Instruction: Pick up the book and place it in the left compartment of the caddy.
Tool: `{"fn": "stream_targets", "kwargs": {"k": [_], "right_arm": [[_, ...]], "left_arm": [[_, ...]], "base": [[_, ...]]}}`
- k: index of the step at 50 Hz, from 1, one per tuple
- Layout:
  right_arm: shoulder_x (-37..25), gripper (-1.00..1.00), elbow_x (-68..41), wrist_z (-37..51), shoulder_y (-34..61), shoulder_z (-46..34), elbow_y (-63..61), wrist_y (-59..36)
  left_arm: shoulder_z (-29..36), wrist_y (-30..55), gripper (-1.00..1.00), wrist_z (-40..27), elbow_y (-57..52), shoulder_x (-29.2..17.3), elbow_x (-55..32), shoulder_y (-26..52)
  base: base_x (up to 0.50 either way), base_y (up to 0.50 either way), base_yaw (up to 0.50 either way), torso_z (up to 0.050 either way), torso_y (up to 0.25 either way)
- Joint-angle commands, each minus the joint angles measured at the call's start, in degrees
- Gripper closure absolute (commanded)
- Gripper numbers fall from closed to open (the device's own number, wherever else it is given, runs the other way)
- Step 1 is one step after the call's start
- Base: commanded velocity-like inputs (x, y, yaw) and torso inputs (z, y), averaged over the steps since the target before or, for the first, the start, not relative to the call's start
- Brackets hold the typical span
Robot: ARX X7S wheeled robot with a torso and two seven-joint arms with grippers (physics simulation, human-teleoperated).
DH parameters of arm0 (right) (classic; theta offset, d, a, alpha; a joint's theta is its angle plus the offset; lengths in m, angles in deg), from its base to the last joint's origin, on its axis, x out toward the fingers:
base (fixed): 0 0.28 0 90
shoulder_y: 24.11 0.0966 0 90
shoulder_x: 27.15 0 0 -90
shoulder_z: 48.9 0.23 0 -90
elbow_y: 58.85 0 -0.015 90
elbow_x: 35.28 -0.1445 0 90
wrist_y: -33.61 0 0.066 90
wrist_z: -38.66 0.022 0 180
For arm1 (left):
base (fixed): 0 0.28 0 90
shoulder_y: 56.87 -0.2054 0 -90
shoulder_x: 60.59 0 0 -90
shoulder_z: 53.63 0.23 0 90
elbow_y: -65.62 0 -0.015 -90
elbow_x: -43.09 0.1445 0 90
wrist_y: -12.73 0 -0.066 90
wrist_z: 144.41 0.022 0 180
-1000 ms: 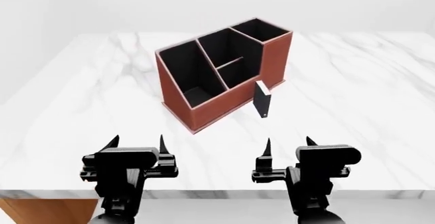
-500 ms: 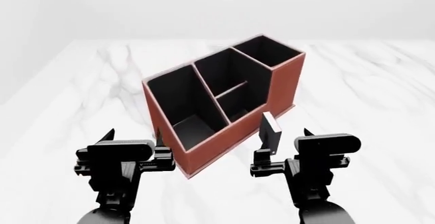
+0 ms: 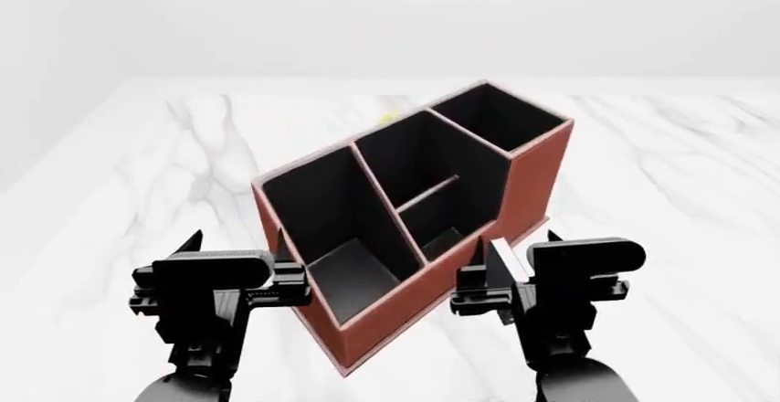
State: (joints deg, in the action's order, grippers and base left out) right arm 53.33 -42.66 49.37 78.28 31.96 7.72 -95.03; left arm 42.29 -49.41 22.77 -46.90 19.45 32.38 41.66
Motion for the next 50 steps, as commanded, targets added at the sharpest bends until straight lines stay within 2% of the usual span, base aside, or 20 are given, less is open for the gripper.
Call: {"fn": "stream_targets", "kwargs": {"k": [1, 10, 15, 16, 22, 35, 50], "right_arm": [[0.7, -1.00, 1.1, -0.4, 1.2, 0.9, 0.0, -2.4], [0.4, -1.00, -1.9, -0.8, 7.2, 3.9, 3.4, -12.5], [-1.8, -1.00, -1.6, -2.4, 9.1, 3.0, 5.1, -11.5], [-3.1, -1.00, -2.4, -3.9, 10.3, 1.8, 5.7, -16.4], [-3.6, -1.00, -4.4, -5.5, 11.1, 2.4, 6.5, -21.8], [-6.4, -1.00, -7.1, -10.4, 17.6, 2.7, 13.1, -25.0], [-6.4, -1.00, -6.9, -11.8, 20.7, 2.7, 24.7, -21.3]], "left_arm": [[-1.6, -0.1, -1.00, 1.9, -0.9, 0.8, -0.6, -0.2], [-1.5, -0.3, -1.00, 1.6, -1.0, 0.5, -1.1, -0.4], [-1.5, -0.6, -1.00, 1.4, -0.9, 0.4, -1.3, -0.5], [-1.5, -0.7, -1.00, 1.4, -0.8, 0.3, -1.4, -0.5], [-1.5, -0.4, -1.00, 1.2, -1.1, 0.0, -1.7, -0.4], [-1.4, -0.4, -1.00, 0.7, -1.3, -0.5, -2.2, -0.5], [-1.2, -0.9, -1.00, 0.3, -1.1, -0.8, -2.7, -0.8]], "base": [[0.00, 0.00, 0.00, 0.000, 0.000], [0.00, 0.00, 0.00, 0.000, 0.000], [0.00, 0.00, 0.00, 0.000, 0.000], [0.00, 0.00, 0.00, 0.000, 0.000], [0.00, 0.00, 0.00, 0.000, 0.000], [0.00, 0.00, 0.00, 0.000, 0.000], [0.00, 0.00, 0.00, 0.000, 0.000]]}}
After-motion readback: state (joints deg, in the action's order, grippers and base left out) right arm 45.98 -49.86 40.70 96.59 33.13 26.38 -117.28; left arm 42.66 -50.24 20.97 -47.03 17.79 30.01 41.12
